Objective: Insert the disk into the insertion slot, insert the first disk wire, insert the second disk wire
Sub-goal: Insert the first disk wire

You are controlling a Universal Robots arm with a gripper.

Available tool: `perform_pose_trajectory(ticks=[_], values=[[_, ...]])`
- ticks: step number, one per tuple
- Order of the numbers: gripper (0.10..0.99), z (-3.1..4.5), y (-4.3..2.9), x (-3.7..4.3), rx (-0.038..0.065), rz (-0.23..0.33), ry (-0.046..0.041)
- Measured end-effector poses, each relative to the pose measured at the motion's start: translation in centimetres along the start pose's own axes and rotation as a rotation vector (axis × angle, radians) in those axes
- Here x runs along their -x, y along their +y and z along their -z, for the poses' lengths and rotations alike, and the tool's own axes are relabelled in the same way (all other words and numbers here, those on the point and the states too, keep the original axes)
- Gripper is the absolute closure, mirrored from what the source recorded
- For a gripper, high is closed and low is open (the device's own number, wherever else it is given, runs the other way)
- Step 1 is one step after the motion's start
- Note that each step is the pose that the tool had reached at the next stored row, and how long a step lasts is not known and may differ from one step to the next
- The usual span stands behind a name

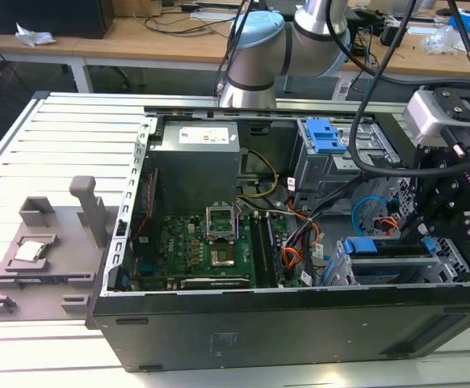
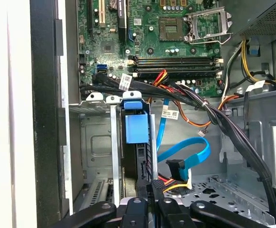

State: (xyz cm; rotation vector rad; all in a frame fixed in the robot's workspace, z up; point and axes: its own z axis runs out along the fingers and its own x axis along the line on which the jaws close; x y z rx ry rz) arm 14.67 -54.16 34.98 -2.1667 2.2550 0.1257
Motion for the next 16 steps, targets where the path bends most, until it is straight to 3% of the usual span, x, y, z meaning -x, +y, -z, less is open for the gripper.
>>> perform_pose_trajectory(ticks=[1,2,13,16], values=[[0.929,-0.13,-0.01,0.00,0.000,0.001,-0.0122],[0.929,-0.24,-0.01,-0.01,0.001,0.001,-0.0141],[0.929,-0.49,-0.03,-0.20,0.001,0.001,-0.0155],[0.929,-0.52,-0.04,-0.31,0.001,0.001,-0.0195]])
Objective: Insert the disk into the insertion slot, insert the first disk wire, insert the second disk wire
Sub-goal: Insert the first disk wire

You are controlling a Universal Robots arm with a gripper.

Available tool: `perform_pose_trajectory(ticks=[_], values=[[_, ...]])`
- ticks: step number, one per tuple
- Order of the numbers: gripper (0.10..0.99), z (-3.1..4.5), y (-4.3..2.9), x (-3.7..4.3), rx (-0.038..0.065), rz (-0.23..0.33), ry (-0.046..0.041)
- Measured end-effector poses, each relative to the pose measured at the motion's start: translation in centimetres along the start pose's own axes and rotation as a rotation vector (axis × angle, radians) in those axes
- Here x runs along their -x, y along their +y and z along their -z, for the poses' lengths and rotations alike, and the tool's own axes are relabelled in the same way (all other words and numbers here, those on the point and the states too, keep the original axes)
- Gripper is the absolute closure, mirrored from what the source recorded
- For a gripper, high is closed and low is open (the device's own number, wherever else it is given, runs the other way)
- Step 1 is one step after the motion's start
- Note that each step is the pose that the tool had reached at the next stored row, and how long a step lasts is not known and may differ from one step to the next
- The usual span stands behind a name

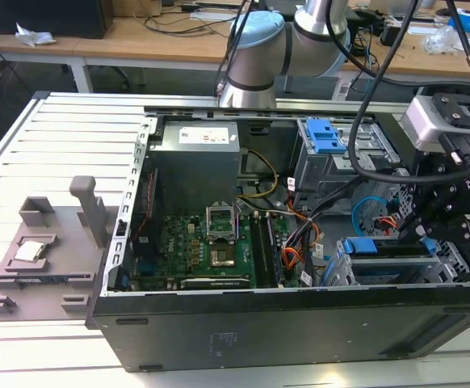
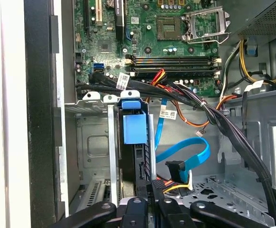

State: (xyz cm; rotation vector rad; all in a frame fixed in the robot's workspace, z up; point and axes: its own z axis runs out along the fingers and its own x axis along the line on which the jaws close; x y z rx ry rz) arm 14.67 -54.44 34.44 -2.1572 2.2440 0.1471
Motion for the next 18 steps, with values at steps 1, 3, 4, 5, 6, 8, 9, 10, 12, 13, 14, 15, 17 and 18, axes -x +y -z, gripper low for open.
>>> perform_pose_trajectory(ticks=[1,3,4,5,6,8,9,10,12,13,14,15,17,18], values=[[0.929,0.01,-0.01,-0.17,0.000,0.000,-0.0051],[0.929,0.03,-0.03,-0.74,0.001,0.001,-0.0204],[0.929,0.03,-0.04,-0.84,0.001,0.001,-0.0232],[0.929,0.02,-0.04,-0.87,0.001,0.001,-0.0245],[0.929,-0.03,-0.04,-0.88,0.001,0.001,-0.0254],[0.929,-0.21,-0.05,-0.91,0.001,0.001,-0.0268],[0.929,-0.27,-0.05,-0.90,0.001,0.001,-0.0270],[0.929,-0.30,-0.05,-0.88,0.001,0.001,-0.0276],[0.929,-0.32,-0.05,-0.88,0.001,0.001,-0.0279],[0.929,-0.32,-0.05,-0.88,0.001,0.001,-0.0281],[0.929,-0.33,-0.05,-0.87,0.001,0.001,-0.0282],[0.929,-0.33,-0.05,-0.87,0.001,0.001,-0.0281],[0.918,-0.33,-0.05,-0.87,0.001,0.001,-0.0281],[0.851,-0.33,-0.05,-0.87,0.001,0.001,-0.0280]])
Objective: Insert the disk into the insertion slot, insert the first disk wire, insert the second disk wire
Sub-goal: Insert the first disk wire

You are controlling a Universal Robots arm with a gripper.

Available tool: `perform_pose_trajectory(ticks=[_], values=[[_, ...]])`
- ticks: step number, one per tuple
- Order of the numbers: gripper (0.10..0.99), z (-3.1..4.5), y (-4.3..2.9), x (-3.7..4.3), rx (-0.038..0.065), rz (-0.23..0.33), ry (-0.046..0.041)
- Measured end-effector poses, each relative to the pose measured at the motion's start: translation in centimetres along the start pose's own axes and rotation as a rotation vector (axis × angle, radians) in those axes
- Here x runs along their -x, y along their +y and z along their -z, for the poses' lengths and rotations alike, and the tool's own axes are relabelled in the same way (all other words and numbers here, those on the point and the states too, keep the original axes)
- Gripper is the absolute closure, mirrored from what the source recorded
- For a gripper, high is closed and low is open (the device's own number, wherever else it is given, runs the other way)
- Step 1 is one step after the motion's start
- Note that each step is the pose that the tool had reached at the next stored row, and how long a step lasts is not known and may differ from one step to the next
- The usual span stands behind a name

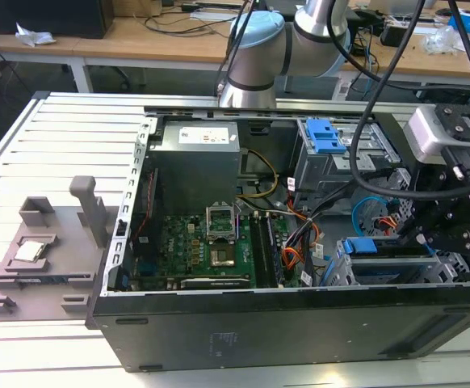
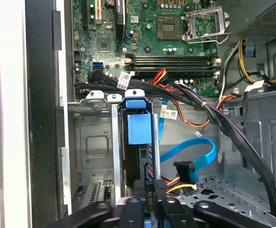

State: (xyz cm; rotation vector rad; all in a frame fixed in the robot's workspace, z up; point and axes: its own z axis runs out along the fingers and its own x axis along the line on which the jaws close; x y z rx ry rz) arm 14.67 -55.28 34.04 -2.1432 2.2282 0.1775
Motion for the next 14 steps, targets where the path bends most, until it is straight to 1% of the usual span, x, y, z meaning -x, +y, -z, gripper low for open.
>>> perform_pose_trajectory(ticks=[2,3,4,5,7,8,9,10,11,14], values=[[0.851,0.02,0.00,0.01,0.000,0.000,-0.0001],[0.851,0.36,0.02,0.05,0.000,0.000,0.0001],[0.851,0.91,0.05,0.12,0.000,0.000,-0.0001],[0.851,1.78,0.10,0.32,0.000,0.000,-0.0001],[0.863,2.55,0.14,0.53,0.000,0.000,0.0000],[0.933,2.93,0.16,0.58,0.000,0.000,-0.0001],[0.980,3.85,0.21,0.69,0.000,0.000,-0.0001],[0.980,4.44,0.24,0.75,0.000,0.000,0.0000],[0.980,4.65,0.25,0.77,0.000,0.000,-0.0002],[0.980,4.67,0.26,0.78,0.000,0.000,-0.0001]])
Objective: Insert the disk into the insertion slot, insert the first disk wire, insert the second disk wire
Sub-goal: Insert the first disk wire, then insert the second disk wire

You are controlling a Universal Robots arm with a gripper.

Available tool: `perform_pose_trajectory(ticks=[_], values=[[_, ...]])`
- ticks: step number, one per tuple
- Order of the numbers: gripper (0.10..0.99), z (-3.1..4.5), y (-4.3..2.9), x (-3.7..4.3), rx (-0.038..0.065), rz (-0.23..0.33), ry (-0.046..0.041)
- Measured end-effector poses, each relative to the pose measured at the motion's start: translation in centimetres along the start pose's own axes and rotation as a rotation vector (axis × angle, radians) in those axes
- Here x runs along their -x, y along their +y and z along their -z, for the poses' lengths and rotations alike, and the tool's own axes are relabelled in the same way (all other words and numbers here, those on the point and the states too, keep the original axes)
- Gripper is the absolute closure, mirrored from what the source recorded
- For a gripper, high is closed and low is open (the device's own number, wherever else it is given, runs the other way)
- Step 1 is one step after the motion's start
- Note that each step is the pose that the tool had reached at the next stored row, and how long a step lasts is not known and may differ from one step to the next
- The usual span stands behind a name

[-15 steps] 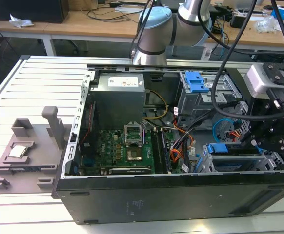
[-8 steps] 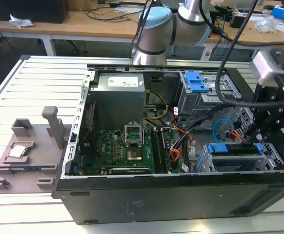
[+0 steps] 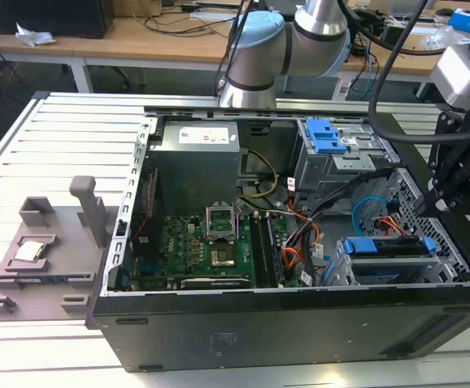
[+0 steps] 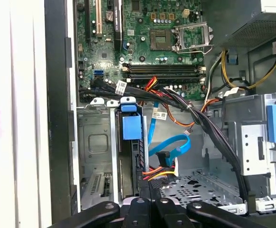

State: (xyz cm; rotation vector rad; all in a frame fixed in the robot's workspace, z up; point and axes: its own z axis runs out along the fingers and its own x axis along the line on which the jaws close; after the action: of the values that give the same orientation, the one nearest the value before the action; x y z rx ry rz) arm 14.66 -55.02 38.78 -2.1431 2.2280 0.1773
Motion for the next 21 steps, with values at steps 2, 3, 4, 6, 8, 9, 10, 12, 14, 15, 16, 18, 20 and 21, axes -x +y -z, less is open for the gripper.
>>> perform_pose_trajectory(ticks=[2,3,4,6,8,9,10,12,14,15,16,18,20,21], values=[[0.980,0.00,0.00,0.00,0.000,0.000,0.0000],[0.980,0.00,0.00,0.00,0.000,0.000,0.0000],[0.980,0.00,0.00,0.00,0.000,0.000,0.0000],[0.980,0.01,0.00,0.00,0.000,0.000,0.0000],[0.980,0.01,0.00,0.00,0.000,0.000,0.0000],[0.851,0.01,0.00,0.00,0.000,0.000,0.0000],[0.851,0.02,0.00,0.01,0.000,0.000,0.0001],[0.784,-0.06,0.05,0.54,0.001,0.007,0.0003],[0.784,-0.15,0.15,1.25,0.002,0.018,0.0010],[0.784,-0.36,0.64,1.90,0.003,0.027,0.0014],[0.784,-0.57,1.39,2.08,0.003,0.030,0.0016],[0.784,-1.11,2.55,2.05,0.004,0.033,0.0017],[0.784,-1.48,2.99,2.00,0.004,0.039,0.0018],[0.784,-1.62,3.06,1.98,0.005,0.043,0.0022]])
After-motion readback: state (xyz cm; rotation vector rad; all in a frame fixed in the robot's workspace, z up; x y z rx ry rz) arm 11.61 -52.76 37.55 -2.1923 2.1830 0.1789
